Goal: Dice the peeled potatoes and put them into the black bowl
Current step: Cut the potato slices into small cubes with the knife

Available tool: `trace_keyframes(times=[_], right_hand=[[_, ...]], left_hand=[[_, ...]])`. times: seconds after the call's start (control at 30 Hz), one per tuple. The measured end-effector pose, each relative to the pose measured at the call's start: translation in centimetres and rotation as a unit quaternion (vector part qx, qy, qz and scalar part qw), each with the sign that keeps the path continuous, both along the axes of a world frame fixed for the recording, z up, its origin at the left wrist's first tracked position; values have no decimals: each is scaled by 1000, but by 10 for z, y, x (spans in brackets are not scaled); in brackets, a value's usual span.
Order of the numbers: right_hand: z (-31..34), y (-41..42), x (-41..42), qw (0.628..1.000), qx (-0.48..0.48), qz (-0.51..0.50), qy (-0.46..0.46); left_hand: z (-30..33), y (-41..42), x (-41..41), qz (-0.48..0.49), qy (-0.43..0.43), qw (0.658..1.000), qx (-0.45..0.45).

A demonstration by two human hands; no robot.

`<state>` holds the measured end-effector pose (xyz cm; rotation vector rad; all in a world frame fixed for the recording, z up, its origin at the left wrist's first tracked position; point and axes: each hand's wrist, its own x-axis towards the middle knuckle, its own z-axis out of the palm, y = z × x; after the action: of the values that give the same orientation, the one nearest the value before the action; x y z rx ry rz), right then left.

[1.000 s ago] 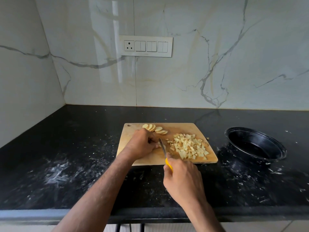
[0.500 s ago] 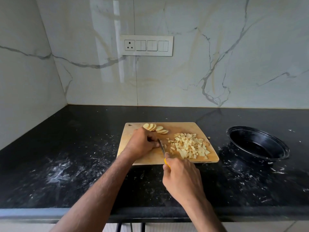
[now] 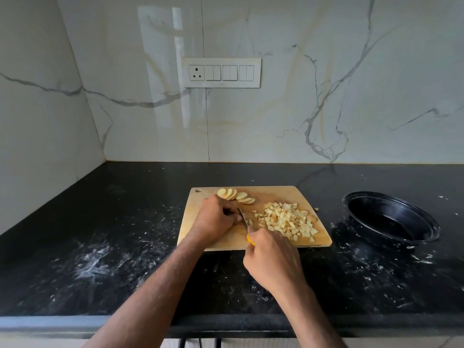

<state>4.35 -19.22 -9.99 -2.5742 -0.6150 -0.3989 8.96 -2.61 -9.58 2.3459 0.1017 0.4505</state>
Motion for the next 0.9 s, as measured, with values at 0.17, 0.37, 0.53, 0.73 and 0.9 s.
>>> trace_keyframes(times=[0.17,0.37,0.53,0.73,0.9], right_hand=[[-7,-16,-12,999,39,13,-9],[-8,-18,-11,997,82,-6,-14],[-5,-17,-14,999,41,-8,-23],[-3,-4,-18,998,-27,31,-48],[-3,-10,-12,998,4,-59,-25]], left_hand=[[-1,2,0,-21,-8,1000,1],[0,12,-1,-74,-12,997,-8],[-1,8,1,-26,-36,999,-12],[1,16,0,43,-88,993,-68],[-3,13,1,5,-65,998,-24]])
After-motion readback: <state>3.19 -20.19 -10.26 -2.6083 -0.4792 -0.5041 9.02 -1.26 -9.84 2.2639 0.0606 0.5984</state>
